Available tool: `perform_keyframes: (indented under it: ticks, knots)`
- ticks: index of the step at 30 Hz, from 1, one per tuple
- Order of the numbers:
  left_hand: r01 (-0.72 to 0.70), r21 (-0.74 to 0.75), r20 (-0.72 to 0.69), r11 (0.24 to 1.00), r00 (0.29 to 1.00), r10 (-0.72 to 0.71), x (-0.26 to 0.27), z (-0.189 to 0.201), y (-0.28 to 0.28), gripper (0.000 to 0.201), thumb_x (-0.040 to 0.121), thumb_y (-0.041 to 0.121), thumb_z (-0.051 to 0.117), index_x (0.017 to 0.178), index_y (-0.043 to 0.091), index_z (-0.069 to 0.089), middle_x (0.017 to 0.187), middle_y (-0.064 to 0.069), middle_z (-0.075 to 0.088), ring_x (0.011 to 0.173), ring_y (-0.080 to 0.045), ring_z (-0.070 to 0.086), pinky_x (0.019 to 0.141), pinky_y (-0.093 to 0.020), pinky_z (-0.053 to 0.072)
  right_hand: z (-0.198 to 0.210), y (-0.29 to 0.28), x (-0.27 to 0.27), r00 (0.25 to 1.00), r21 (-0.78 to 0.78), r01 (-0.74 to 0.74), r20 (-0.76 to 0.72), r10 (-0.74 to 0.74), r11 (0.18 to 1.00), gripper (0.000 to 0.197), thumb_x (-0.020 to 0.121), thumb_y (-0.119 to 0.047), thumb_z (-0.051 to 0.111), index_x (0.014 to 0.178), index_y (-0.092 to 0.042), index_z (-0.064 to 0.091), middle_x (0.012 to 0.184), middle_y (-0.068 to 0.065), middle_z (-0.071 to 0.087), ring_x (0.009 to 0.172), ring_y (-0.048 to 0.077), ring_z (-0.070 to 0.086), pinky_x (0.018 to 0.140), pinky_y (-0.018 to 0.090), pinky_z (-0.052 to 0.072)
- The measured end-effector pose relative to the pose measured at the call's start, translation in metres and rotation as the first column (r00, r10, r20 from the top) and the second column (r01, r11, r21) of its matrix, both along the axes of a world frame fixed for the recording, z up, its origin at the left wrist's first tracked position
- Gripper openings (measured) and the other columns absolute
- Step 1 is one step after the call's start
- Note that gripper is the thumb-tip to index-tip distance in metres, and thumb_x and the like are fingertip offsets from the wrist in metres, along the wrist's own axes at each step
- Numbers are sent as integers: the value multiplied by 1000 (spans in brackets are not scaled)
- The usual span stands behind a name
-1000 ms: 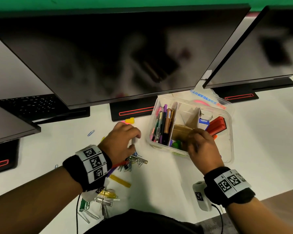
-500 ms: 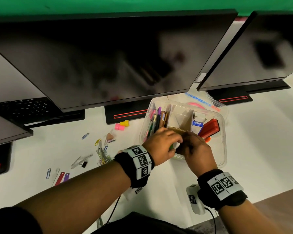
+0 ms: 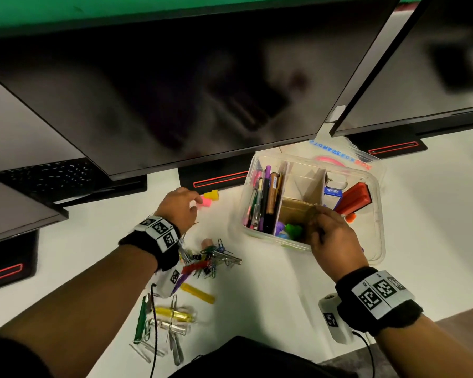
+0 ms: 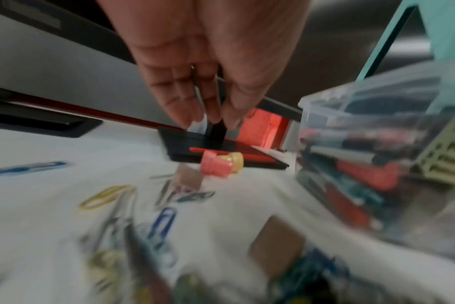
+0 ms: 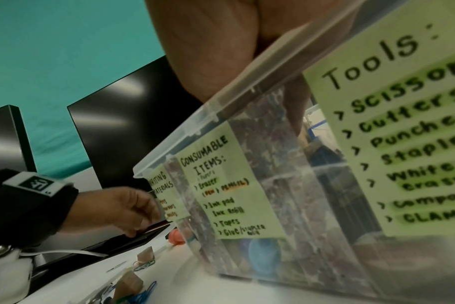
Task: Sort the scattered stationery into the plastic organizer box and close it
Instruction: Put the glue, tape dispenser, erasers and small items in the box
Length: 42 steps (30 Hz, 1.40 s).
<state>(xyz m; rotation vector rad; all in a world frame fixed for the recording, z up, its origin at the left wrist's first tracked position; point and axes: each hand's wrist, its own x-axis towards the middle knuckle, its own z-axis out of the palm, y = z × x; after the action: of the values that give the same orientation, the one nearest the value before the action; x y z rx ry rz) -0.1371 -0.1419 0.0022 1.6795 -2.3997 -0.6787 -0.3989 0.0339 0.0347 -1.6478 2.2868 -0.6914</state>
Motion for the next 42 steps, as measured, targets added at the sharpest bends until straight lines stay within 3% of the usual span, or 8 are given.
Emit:
perform_keyframes:
  ticks: [10, 15, 22, 26, 30, 34, 38, 42]
  knots:
    - [125, 135, 300, 983, 940, -161, 6, -28, 12, 30, 89, 10, 50, 116, 17, 61, 121, -8, 50, 113, -27, 51, 95, -31, 44, -1, -2, 0, 999, -7, -21, -24, 21, 1000, 16, 76, 10, 58, 82, 0, 69, 119, 19, 62, 112, 33, 58, 96, 26, 35]
    - [143, 153, 210, 978, 962, -173, -6, -18, 21, 25, 90, 10, 48, 110, 20, 60, 120, -6, 48, 99, -25, 59, 92, -32, 48, -2, -2, -2, 999, -24, -23, -26, 23, 999, 15, 76, 10, 59, 80, -1, 68, 116, 19, 63, 108, 34, 60, 94, 26, 36]
    - [291, 246, 163, 925, 928, -335, -15, -26, 46, 32, 93, 16, 47, 123, 16, 60, 128, -2, 44, 117, -20, 53, 100, -20, 39, -4, -3, -2, 999, -18, -30, -30, 30, 999, 15, 77, 8, 58, 80, -2, 68, 116, 19, 63, 109, 34, 59, 95, 27, 35]
    - [304, 289, 118, 908, 930, -349, -10, -30, 46, 36, 92, 3, 48, 128, 7, 53, 132, -6, 45, 112, -17, 56, 80, -5, 35, -5, -3, -3, 999, -12, -35, -34, 34, 999, 14, 77, 8, 58, 80, -2, 68, 116, 19, 63, 109, 34, 59, 94, 27, 36]
    - [166, 142, 10, 976, 986, -169, -14, -9, 41, 28, 92, 12, 49, 117, 14, 63, 128, -5, 45, 96, -14, 56, 91, -16, 40, -5, -3, -3, 999, 9, -36, -36, 37, 999, 14, 80, 5, 57, 82, -3, 68, 117, 16, 62, 109, 32, 58, 94, 26, 37]
    - [84, -158, -359, 984, 923, -137, -39, 45, 43, 22, 90, 11, 55, 108, 12, 68, 114, 1, 51, 88, -8, 53, 83, -9, 44, -2, -3, -2, 999, 19, -29, -35, 30, 999, 14, 82, 3, 56, 85, -3, 68, 121, 15, 61, 112, 31, 57, 95, 27, 36]
    - [226, -130, -499, 966, 826, -260, -75, 77, 61, 26, 89, 11, 58, 112, 15, 68, 118, 3, 57, 101, -9, 58, 91, -13, 50, -2, -3, -2, 1000, 16, -7, -9, 7, 1000, 15, 81, 4, 56, 91, -2, 67, 121, 16, 61, 113, 32, 56, 97, 25, 34]
    - [443, -31, -372, 896, 827, -421, -104, 74, 81, 34, 90, 13, 54, 123, 19, 61, 130, 0, 58, 116, -12, 55, 99, -22, 46, -1, -3, -4, 999, -11, 14, 43, -13, 1000, 23, 78, 5, 55, 97, -4, 65, 116, 14, 62, 107, 31, 59, 94, 26, 41]
